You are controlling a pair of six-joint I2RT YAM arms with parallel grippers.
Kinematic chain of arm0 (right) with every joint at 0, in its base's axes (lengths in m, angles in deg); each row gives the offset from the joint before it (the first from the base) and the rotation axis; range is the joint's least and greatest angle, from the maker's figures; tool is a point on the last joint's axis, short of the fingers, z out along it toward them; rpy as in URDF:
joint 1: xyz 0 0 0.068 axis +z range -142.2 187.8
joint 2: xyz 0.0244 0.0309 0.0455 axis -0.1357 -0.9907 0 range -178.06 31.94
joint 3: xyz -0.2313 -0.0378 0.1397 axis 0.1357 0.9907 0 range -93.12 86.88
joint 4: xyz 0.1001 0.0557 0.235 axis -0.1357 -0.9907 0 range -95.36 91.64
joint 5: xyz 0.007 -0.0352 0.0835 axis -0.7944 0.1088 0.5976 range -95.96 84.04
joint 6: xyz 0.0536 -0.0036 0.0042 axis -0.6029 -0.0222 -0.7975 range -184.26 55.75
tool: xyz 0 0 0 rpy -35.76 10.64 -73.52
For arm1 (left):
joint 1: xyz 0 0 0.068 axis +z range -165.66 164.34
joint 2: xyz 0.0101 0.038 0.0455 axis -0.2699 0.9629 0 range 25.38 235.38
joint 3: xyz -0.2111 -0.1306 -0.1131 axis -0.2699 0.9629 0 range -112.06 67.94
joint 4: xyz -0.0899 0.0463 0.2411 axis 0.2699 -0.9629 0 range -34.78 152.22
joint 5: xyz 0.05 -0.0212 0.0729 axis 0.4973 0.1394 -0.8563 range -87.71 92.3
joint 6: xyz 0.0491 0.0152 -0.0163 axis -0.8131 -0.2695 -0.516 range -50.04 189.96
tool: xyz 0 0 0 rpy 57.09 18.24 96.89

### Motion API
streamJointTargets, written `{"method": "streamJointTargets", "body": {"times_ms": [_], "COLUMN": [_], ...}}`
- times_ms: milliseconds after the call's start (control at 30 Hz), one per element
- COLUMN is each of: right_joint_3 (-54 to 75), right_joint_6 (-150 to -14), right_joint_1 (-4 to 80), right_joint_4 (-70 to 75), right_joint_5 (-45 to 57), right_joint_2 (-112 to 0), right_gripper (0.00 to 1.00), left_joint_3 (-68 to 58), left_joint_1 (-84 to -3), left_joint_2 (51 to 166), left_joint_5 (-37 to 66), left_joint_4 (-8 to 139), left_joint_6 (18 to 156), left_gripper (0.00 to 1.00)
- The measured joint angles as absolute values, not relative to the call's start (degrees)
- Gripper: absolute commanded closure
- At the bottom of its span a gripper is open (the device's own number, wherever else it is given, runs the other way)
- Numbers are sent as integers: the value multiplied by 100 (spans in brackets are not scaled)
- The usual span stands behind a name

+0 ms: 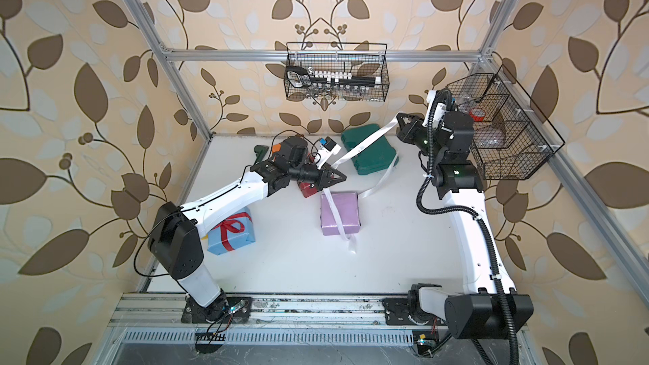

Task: Untie the ribbon bows on the gift boxes
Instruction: Pull the ribbon from the gift box.

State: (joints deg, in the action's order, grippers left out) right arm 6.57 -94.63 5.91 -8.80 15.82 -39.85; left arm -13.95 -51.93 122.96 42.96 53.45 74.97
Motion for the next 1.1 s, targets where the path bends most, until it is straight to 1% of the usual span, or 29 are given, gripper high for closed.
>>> {"method": "streamJointTargets", "body": {"times_ms": [167, 333, 433, 600, 767, 933, 1100], "right_joint_3": [631, 631, 631, 640, 640, 635, 615], "right_joint_6": [-9463, -9493, -9637, -10164, -10610, -10800, -10931], "right_joint_1": [584, 584, 584, 604, 803, 982, 1164], "right_joint_4": [-891, -888, -777, -410, -88, -23, 139], "right_joint_5": [1545, 1680, 1993, 2810, 3455, 3772, 3938], "right_joint_2": [-4151, -4245, -4243, -4256, -4365, -4400, -4400], "right_gripper": [100, 100, 100, 100, 100, 100, 100], "left_joint_3": [-1478, -1423, -1419, -1537, -2031, -2022, -2346], "left_joint_1": [-5191, -5193, -5191, -5193, -5213, -5265, -5283], "left_joint_2": [12307, 12302, 12302, 12357, 12757, 13002, 13513], "left_joint_5": [4742, 4764, 4648, 4528, 4517, 4289, 4237], "left_joint_4": [5139, 5157, 5203, 5522, 6254, 7209, 7736], "left_joint_6": [7591, 7631, 7604, 7449, 7217, 7034, 7082], "left_gripper": [1, 1, 1, 1, 1, 1, 1]}}
